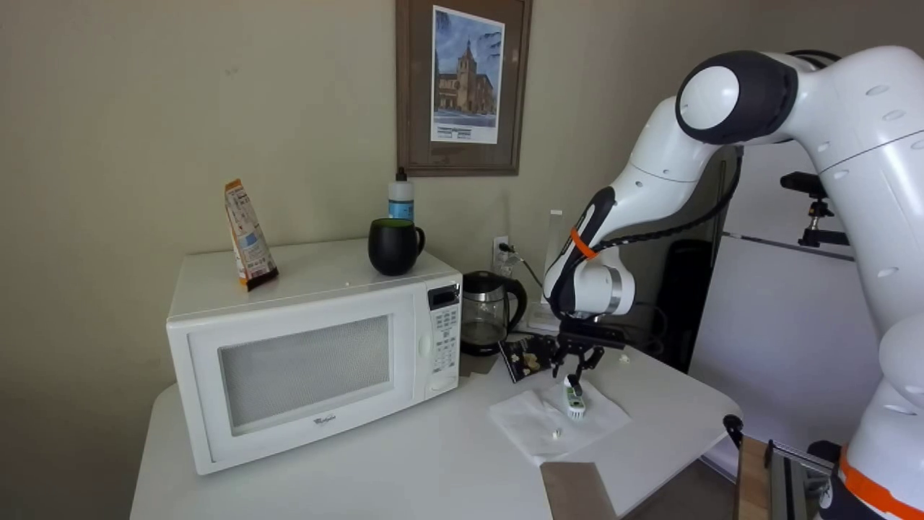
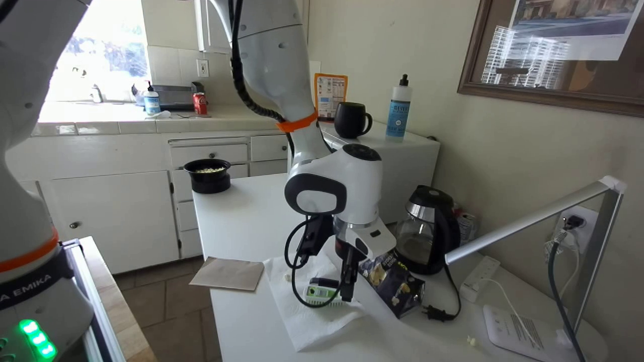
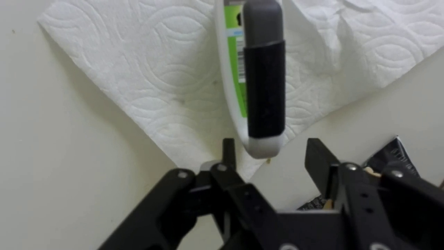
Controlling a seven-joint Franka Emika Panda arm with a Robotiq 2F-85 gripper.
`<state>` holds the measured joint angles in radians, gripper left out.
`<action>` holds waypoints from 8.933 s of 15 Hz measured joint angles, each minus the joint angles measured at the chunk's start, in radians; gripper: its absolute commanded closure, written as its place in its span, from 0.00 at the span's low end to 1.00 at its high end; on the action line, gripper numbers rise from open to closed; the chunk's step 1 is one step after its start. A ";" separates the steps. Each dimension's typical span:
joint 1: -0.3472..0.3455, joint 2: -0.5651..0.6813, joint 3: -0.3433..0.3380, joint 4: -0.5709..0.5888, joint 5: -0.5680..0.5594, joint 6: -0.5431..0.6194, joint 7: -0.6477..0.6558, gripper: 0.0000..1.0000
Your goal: Use the brush to scrub the right side of the counter.
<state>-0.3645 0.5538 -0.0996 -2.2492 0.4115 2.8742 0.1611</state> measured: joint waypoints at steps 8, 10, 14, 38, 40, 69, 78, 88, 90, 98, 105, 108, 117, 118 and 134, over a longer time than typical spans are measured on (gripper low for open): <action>0.000 -0.034 -0.001 -0.015 -0.010 -0.054 -0.013 0.88; 0.000 -0.032 -0.001 -0.019 -0.010 -0.054 -0.015 0.94; 0.000 -0.032 -0.001 -0.021 -0.010 -0.054 -0.017 0.87; 0.005 -0.034 -0.058 -0.007 -0.026 0.030 -0.026 0.94; 0.003 -0.035 -0.092 0.005 -0.037 0.024 -0.021 0.94; -0.064 0.009 -0.247 0.071 -0.049 -0.117 0.097 0.94; -0.070 0.085 -0.361 0.060 -0.102 -0.117 0.180 0.94; -0.191 0.093 -0.322 0.065 0.030 -0.040 0.232 0.94; -0.235 0.093 -0.278 0.073 0.069 -0.007 0.231 0.94; -0.285 0.085 -0.144 0.117 0.129 -0.020 0.232 0.94; -0.208 0.055 -0.238 0.091 0.013 -0.230 0.229 0.94; -0.168 0.062 -0.319 0.072 -0.053 -0.251 0.239 0.94; -0.163 0.129 -0.383 0.076 -0.060 -0.064 0.250 0.94; -0.171 0.132 -0.370 0.079 -0.043 -0.037 0.250 0.94; -0.213 0.064 -0.255 0.101 -0.036 -0.298 0.212 0.94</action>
<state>-0.5778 0.6173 -0.3551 -2.1484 0.3754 2.5760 0.3730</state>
